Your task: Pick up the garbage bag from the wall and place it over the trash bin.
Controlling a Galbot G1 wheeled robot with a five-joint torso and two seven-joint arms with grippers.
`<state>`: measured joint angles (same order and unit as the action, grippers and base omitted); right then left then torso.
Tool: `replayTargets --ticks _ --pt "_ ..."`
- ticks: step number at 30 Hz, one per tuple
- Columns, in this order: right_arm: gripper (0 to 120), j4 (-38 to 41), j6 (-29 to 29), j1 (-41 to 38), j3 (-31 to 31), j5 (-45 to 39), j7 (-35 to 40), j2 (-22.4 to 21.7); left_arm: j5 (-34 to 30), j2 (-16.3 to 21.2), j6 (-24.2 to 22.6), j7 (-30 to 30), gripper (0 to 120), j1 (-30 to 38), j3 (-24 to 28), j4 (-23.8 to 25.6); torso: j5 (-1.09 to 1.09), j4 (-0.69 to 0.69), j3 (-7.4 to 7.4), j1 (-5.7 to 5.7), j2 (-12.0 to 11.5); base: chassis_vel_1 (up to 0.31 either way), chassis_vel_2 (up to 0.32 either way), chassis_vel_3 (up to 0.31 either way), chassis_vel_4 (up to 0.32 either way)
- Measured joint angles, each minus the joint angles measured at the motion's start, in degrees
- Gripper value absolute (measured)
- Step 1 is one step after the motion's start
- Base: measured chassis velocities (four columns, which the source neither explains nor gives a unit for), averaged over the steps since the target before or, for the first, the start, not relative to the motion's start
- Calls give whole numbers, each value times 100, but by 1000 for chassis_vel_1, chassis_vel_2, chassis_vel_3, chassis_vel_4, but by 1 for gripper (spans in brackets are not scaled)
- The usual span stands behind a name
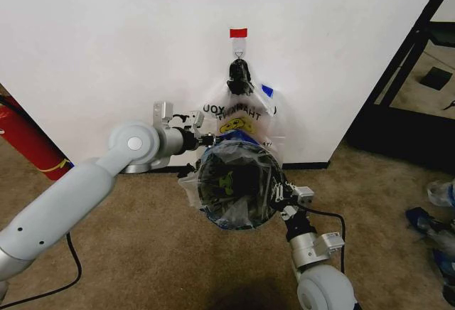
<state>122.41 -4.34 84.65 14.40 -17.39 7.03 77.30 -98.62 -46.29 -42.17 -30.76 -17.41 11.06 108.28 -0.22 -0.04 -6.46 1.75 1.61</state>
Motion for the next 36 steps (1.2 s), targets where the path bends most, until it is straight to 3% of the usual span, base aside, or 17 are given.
replayTargets --ticks 11,20,29,32,33,36 --pt "1 145 1 93 -52 34 -57 -7 527 -176 3 277 0 411 727 -600 0 0 0 0 0 0 0 0 0" --pt "1 124 -9 117 -68 53 -82 33 707 -181 3 433 0 475 810 -671 0 -1 0 0 0 0 0 0 0" --pt "1 6 -6 117 -74 24 -36 127 816 35 3 433 28 396 663 -307 -1 0 0 0 0 0 0 0 0" --pt "1 -60 62 87 -81 -95 47 177 1327 292 3 958 43 234 573 51 0 1 0 0 0 0 0 0 0" --pt "1 -60 62 87 -81 -95 47 177 1327 292 3 958 43 234 573 51 0 1 0 0 0 0 0 0 0" --pt "1 -115 147 37 -96 -243 145 228 1466 398 5 1098 58 147 424 307 1 0 0 -1 0 0 0 0 0"
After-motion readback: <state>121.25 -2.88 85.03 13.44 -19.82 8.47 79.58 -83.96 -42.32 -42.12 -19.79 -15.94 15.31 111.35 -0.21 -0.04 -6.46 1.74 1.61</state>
